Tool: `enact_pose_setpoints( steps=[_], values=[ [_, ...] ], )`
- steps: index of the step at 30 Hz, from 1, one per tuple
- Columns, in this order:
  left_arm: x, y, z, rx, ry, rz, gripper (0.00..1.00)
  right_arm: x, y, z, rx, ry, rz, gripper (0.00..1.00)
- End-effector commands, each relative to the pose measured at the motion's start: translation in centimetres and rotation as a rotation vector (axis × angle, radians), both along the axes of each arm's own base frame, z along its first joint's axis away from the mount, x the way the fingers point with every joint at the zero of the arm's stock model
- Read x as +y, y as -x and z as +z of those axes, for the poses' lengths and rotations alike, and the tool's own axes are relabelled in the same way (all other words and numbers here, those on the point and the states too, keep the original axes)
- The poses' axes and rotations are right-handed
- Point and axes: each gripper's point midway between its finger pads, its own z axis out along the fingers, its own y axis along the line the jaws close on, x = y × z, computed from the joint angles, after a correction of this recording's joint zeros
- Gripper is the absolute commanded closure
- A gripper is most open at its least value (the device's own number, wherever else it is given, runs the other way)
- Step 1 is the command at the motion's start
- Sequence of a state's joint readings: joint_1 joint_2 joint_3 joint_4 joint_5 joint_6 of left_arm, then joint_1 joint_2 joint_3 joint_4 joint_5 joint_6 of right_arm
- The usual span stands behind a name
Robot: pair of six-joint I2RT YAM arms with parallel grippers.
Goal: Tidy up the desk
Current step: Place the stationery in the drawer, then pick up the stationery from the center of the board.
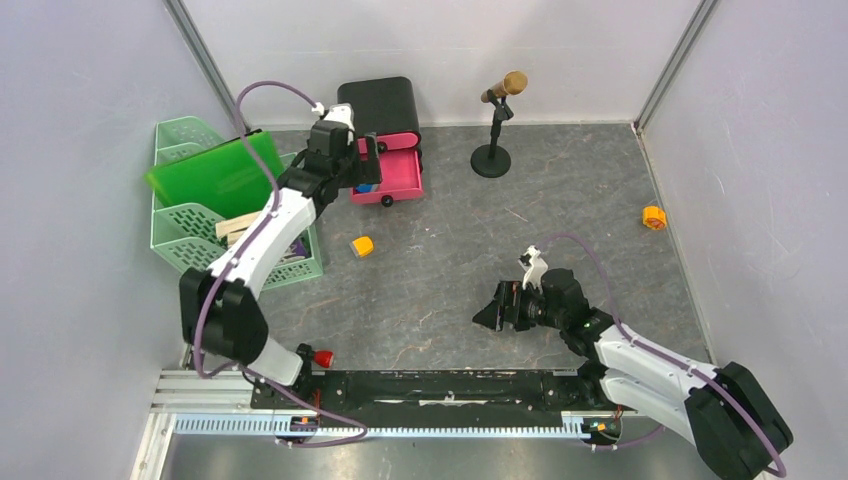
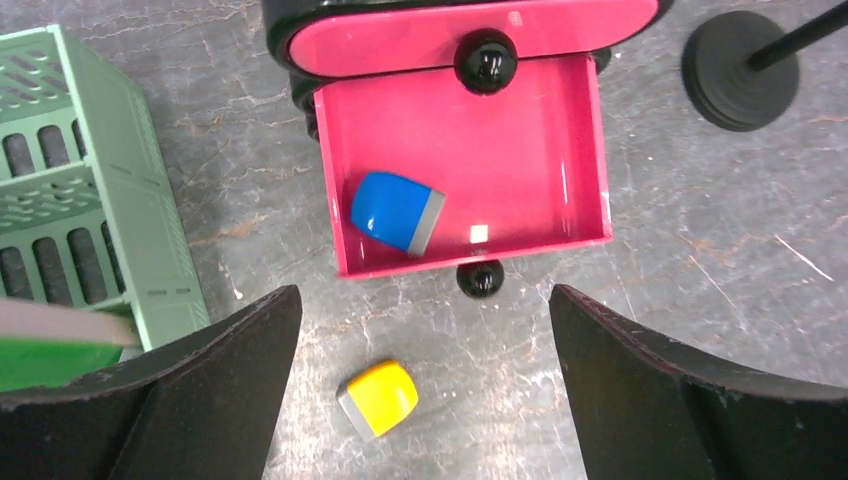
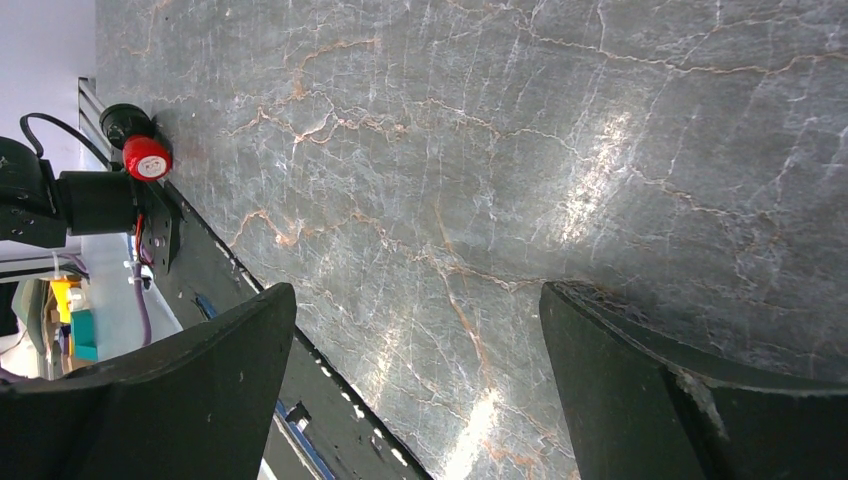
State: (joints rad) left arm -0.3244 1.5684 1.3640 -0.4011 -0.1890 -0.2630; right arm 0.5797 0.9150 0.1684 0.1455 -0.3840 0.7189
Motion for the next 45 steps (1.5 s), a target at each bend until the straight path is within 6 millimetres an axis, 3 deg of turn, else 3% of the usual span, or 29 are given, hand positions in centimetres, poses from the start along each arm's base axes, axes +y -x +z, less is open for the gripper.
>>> enact_pose_setpoints(
  steps=[1, 5, 11, 17, 22, 29, 45],
  values=[
    [0.2, 3.3, 1.6, -0.022, 0.089, 0.003, 0.0, -0.5, 0.4, -0.5, 0.01, 0.013, -0.011, 0.02],
    [0.8, 7.0, 1.5, -0.013, 0.127, 0.0, 0.0, -0.6, 0.4, -0.1, -0.006, 0.003, -0.022, 0.02],
    [1.3, 12.0, -0.9, 0.048, 0.218, 0.02, 0.0, -1.0, 0.5, 0.0, -0.022, -0.008, -0.041, 0.02],
    [1.6, 14.6, -3.8, 0.091, 0.271, 0.055, 0.0, -1.2, 0.5, 0.1, -0.033, -0.016, -0.055, 0.02],
    [1.7, 14.6, -4.8, 0.126, 0.257, 0.061, 0.0, -1.2, 0.5, 0.1, -0.033, -0.014, -0.057, 0.01],
    [1.4, 12.9, -6.9, 0.209, 0.212, 0.078, 0.0, -1.2, 0.7, -0.3, -0.02, -0.005, -0.052, 0.01],
    [0.8, 8.7, -13.9, 0.425, 0.059, 0.083, 0.0, -1.0, 1.1, -1.4, 0.034, 0.011, -0.028, 0.01]
  ],
)
